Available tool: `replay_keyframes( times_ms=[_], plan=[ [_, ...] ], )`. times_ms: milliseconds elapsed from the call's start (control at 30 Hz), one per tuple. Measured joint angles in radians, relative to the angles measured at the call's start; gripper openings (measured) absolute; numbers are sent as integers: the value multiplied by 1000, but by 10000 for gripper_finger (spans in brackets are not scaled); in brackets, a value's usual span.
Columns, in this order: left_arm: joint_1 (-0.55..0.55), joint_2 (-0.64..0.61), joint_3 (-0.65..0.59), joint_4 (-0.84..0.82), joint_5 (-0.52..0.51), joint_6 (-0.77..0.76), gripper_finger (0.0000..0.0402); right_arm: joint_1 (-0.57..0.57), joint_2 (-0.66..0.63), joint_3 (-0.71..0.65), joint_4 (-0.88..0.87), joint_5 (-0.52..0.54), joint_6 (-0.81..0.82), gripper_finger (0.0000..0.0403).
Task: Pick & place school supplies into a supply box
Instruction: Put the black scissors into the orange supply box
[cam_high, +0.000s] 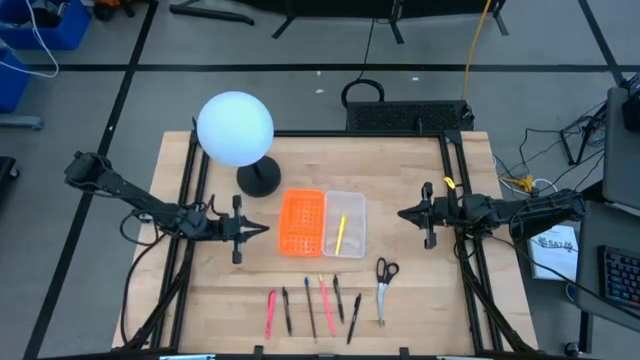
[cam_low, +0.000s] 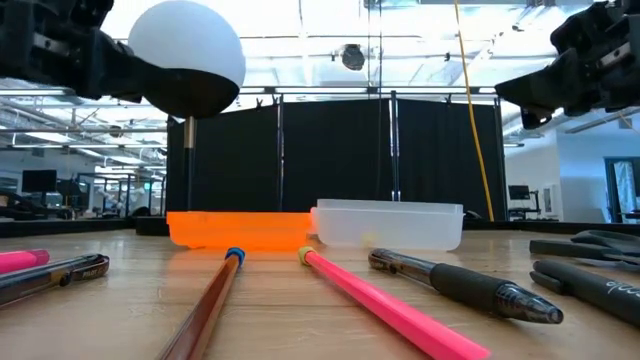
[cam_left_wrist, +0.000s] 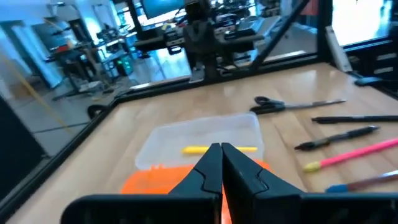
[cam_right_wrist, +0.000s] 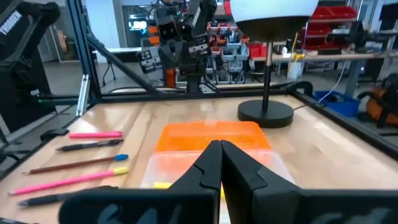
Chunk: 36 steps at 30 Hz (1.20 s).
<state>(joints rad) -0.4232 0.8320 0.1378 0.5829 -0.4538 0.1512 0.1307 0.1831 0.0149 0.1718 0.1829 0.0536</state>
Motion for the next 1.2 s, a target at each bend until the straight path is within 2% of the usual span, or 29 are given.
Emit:
replay_keyframes(
  times_ms=[167,500,800,900,1000,1100,1200],
  plan=[
    [-5,0,-28,-9,23,-3,6,0,21,0,11,-1,26,0],
    [-5,1,-36,-8,-18,124,20,0,91,0,80,0,13,0],
    [-4,-16,-32,21,-19,223,21,1,164,26,250,3,16,0],
    [-3,-17,-32,21,-28,254,21,15,235,94,170,4,52,0],
    [-3,-17,-32,20,-56,255,21,53,348,255,61,52,112,0],
    [-3,-17,-32,20,-87,247,21,110,517,440,-161,129,213,0],
    [-3,-17,-32,17,-127,241,21,178,705,651,-345,160,310,0]
  ],
)
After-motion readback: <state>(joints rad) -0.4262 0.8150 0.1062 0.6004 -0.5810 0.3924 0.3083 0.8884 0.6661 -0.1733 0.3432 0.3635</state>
